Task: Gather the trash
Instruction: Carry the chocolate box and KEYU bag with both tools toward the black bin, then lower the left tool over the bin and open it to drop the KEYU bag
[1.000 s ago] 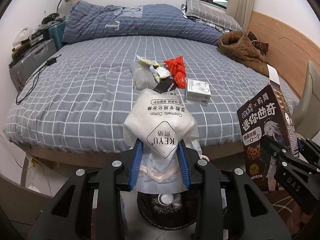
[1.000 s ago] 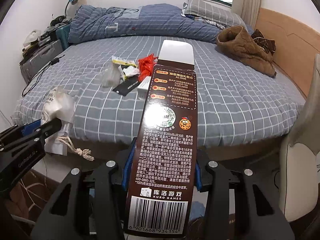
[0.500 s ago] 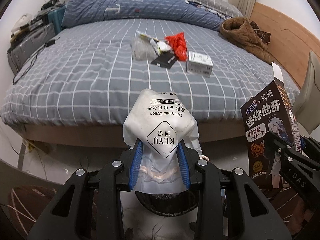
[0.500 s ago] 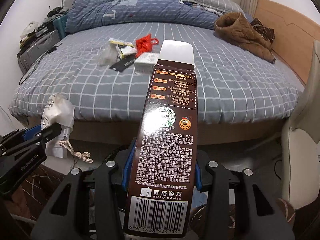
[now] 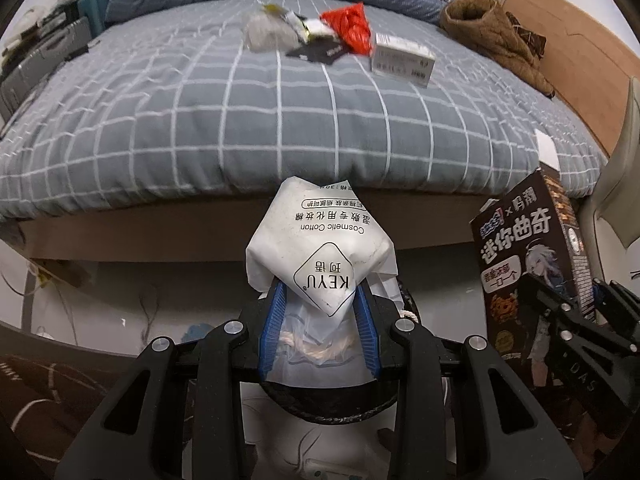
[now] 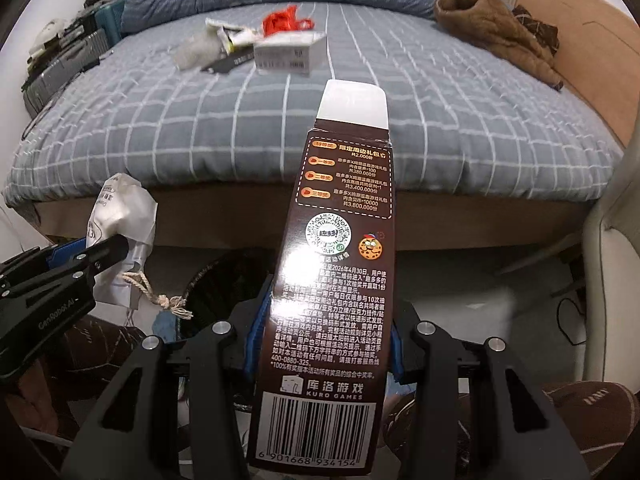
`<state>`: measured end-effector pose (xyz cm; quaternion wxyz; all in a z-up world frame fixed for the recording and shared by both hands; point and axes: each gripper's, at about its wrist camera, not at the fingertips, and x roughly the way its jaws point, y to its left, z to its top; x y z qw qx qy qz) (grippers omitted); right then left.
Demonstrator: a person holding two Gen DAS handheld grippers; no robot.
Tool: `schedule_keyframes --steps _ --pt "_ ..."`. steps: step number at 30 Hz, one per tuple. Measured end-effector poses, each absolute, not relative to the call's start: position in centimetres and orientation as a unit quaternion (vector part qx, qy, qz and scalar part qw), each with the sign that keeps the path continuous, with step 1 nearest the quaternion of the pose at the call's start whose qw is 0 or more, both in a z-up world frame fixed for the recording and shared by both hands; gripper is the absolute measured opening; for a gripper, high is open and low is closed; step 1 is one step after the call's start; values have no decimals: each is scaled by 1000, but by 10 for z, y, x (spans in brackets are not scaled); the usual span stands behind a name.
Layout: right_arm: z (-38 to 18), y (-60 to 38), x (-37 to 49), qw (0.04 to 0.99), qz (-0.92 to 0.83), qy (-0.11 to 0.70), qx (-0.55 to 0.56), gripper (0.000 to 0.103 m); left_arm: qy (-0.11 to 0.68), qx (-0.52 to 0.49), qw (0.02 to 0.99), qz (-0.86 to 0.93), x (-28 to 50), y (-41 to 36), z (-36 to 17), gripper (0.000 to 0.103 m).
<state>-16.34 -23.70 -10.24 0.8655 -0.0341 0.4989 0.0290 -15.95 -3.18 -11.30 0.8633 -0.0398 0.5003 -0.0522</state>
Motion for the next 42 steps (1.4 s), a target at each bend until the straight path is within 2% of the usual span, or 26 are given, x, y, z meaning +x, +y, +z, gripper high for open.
schedule_keyframes --steps 20,26,29,30,31,39,42 --pt "-160 -273 -152 837 11 546 -18 44 554 -8 829 -84 -121 -86 -182 34" --pt "-162 -274 -153 836 11 548 -15 45 556 0 827 -87 -119 -90 -187 40" --pt "-164 -273 -154 836 14 548 -17 45 558 -1 826 -82 -120 -88 -191 50" --pt "-165 -272 -155 835 14 549 -19 45 557 -2 827 -80 -120 -87 -192 58" --pt "-166 -270 -155 835 15 550 -19 45 557 -3 827 -78 -120 -83 -193 62" --pt "-172 -254 -149 834 35 550 -28 45 542 -1 839 -53 -129 -51 -192 88" --pt "-174 -240 -147 833 43 550 -33 45 533 4 845 -42 -131 -43 -186 94"
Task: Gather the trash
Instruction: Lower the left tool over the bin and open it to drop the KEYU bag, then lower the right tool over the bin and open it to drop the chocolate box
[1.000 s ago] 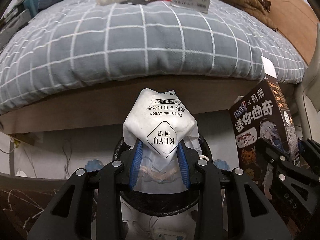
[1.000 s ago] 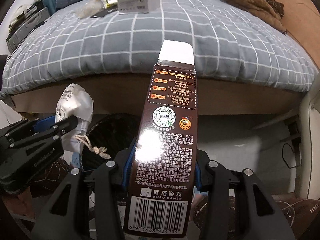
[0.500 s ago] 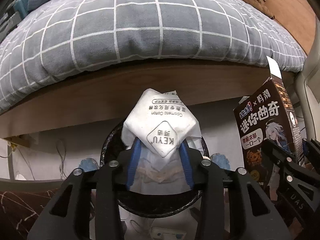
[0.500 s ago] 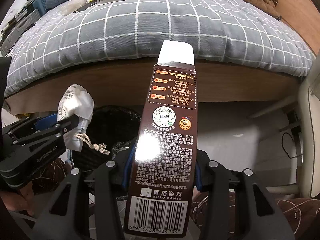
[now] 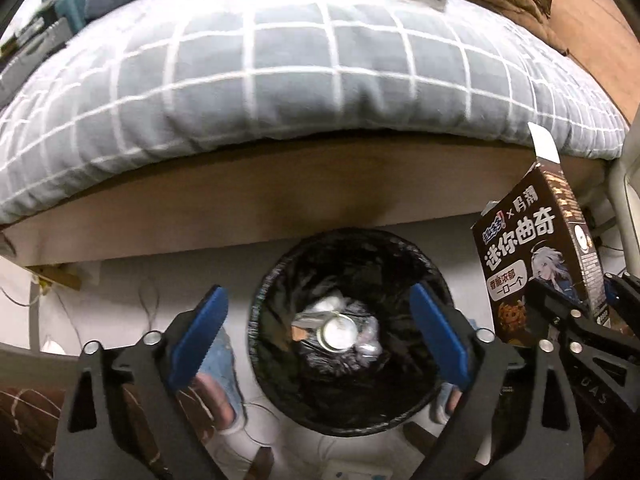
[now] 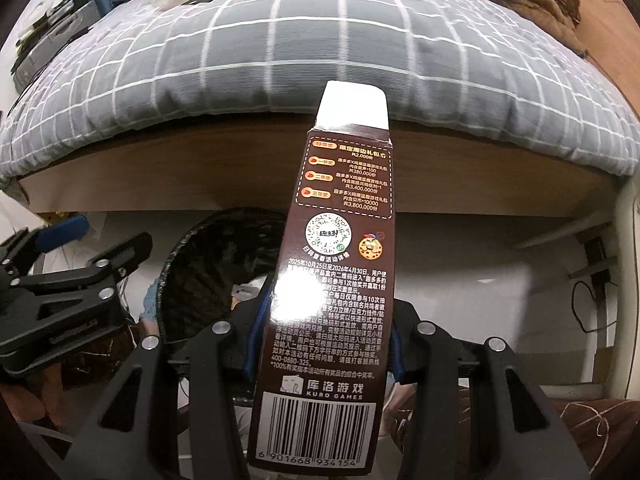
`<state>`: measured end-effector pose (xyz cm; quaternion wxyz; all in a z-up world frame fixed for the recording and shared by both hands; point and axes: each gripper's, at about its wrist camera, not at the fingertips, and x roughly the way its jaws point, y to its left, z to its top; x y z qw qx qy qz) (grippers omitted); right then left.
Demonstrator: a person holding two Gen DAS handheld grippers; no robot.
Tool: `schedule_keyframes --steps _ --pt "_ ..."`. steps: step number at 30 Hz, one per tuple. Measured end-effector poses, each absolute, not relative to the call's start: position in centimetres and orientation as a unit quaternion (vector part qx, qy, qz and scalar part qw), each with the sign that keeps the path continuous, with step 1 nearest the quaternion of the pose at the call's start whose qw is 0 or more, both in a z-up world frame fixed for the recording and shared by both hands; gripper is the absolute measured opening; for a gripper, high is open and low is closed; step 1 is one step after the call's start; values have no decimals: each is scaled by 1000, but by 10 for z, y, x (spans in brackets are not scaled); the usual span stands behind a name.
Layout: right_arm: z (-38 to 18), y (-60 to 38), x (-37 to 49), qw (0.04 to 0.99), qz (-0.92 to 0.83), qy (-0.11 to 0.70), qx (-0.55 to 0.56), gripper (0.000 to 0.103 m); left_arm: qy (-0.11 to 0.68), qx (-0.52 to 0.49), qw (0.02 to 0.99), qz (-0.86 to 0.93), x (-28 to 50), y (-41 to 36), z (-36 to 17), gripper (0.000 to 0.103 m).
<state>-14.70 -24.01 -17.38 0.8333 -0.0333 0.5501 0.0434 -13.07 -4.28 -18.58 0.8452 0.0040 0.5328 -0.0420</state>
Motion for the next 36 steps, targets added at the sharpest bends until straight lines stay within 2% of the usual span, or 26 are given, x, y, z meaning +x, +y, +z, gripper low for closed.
schedule_keyframes --steps 2,14,24,26,29,36 --pt "-174 -231 -146 833 50 550 -34 45 526 3 850 -33 -133 -34 -182 97" --pt "-174 -180 -142 829 80 551 -50 45 522 -21 853 1 -143 27 -170 97" --pt "-179 -160 -137 822 85 559 -63 49 525 -28 851 3 -140 33 -173 97" --pt "-181 -157 -135 823 83 559 -64 51 525 -27 851 2 -140 32 -171 97" --pt "-183 -156 -135 828 79 551 -64 61 524 -26 851 1 -140 31 -171 97" --pt "-156 -164 -130 843 69 530 -62 77 514 -29 857 2 -143 30 -161 97"
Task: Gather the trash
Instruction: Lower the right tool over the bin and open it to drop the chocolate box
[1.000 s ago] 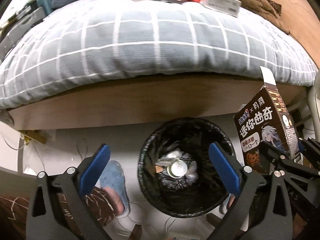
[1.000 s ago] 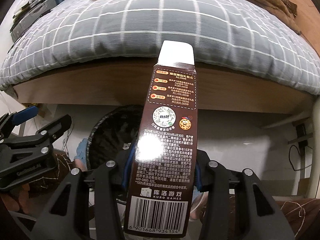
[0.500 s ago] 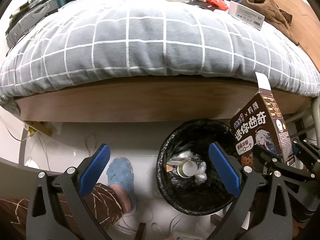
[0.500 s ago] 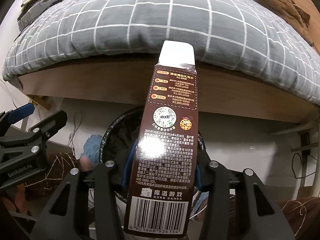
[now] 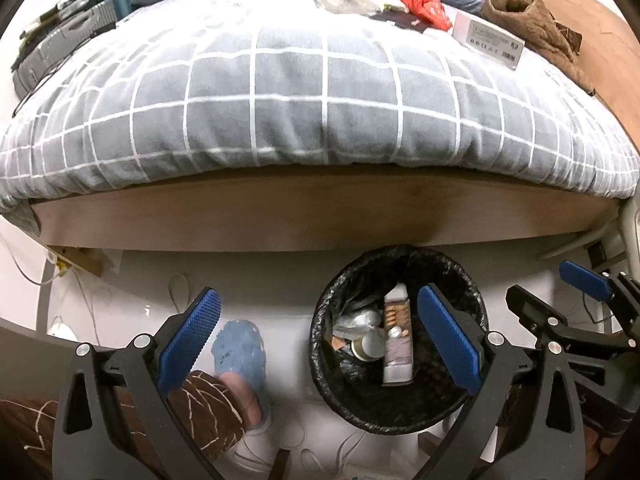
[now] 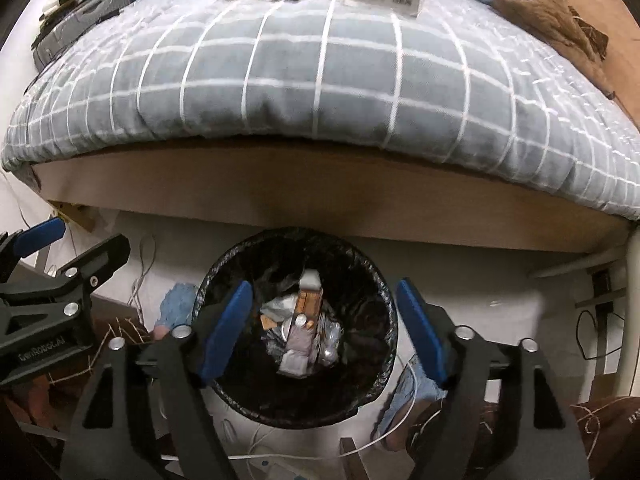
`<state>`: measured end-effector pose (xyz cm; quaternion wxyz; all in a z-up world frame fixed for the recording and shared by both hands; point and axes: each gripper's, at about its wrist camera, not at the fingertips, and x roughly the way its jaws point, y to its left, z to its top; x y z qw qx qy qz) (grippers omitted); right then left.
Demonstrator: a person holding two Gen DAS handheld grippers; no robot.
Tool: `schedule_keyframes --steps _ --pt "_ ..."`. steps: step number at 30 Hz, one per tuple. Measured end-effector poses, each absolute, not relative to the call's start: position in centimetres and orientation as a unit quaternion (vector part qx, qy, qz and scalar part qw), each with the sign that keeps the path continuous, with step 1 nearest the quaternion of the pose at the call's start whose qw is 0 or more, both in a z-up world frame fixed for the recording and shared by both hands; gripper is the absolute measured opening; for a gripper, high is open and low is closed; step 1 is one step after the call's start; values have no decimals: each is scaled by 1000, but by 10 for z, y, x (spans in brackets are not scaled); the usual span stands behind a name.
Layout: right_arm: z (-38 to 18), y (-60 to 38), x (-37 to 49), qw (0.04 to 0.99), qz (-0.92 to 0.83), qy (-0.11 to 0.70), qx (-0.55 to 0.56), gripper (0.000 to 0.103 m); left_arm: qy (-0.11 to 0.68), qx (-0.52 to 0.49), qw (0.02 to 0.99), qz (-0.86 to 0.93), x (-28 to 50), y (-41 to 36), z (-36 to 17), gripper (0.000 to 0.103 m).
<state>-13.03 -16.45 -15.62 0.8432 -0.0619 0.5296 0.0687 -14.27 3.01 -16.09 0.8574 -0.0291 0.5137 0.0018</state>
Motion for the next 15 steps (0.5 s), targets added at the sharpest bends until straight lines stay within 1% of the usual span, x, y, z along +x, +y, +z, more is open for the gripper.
schedule_keyframes --steps 2,4,8,10,15 --pt "-146 -169 -130 850 64 519 -63 79 511 -37 859 0 -142 29 -154 97" --pt "-140 -172 -129 857 61 508 -63 85 503 -39 863 -3 -142 27 -146 97" --pt "-122 -182 -127 870 46 487 -57 89 485 -36 874 -9 -141 21 -127 97" --pt "-114 -184 -127 877 39 475 -55 93 479 -34 877 -10 -141 19 -120 97" --pt "-98 -190 -127 891 32 449 -53 95 464 -33 885 -6 -140 17 -105 97"
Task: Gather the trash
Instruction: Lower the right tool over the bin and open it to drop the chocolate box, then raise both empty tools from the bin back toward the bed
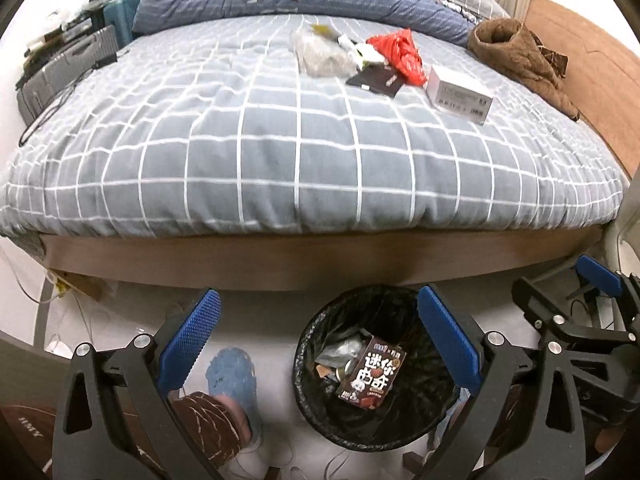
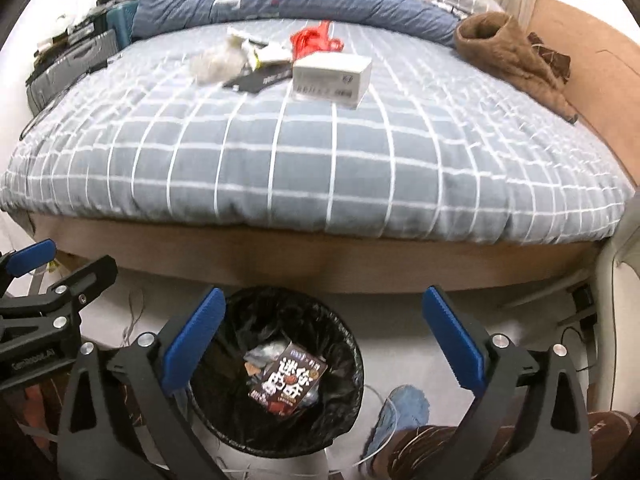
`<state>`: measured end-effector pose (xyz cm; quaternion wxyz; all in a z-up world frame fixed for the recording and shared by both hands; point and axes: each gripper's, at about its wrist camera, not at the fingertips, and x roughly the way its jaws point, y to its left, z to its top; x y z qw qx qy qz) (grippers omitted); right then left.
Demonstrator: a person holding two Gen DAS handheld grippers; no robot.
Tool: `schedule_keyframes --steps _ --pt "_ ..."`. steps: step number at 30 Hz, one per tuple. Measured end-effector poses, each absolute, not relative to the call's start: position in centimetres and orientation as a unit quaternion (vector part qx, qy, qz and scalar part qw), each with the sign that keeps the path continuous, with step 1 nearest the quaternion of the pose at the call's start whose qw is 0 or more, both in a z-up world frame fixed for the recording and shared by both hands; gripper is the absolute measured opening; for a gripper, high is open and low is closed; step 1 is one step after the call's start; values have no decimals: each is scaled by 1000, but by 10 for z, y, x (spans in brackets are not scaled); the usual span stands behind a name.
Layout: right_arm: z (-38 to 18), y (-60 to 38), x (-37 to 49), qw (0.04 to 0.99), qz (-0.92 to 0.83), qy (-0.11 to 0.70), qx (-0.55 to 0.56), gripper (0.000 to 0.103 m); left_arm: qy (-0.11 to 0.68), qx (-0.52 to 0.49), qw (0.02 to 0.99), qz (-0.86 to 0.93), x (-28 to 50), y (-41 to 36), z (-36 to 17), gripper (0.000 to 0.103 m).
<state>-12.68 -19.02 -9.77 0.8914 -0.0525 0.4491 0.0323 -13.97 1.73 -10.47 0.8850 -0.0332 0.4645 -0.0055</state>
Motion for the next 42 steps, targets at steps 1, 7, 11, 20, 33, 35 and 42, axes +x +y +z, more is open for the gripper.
schedule_keyframes --steps 1,7,11,20,33,35,42 --pt "-95 -192 -126 893 31 445 -52 95 462 -32 886 -5 -139 17 -102 97" --pt "-72 -199 -125 908 21 416 -46 95 445 -27 895 -3 -133 14 -85 97" --pt "-59 -206 -119 917 15 398 -39 95 432 -21 902 1 -126 13 -72 97" --pt "-43 -216 -86 924 8 381 -25 95 414 -33 910 21 -87 25 -53 97" --pt "-35 -204 -27 929 17 369 -31 95 409 -30 911 30 5 32 -52 97" --pt "-36 -202 -15 928 19 370 -33 95 411 -34 910 28 23 35 -53 97" --pt "-43 -193 24 925 19 378 -33 95 415 -31 909 33 78 41 -60 97"
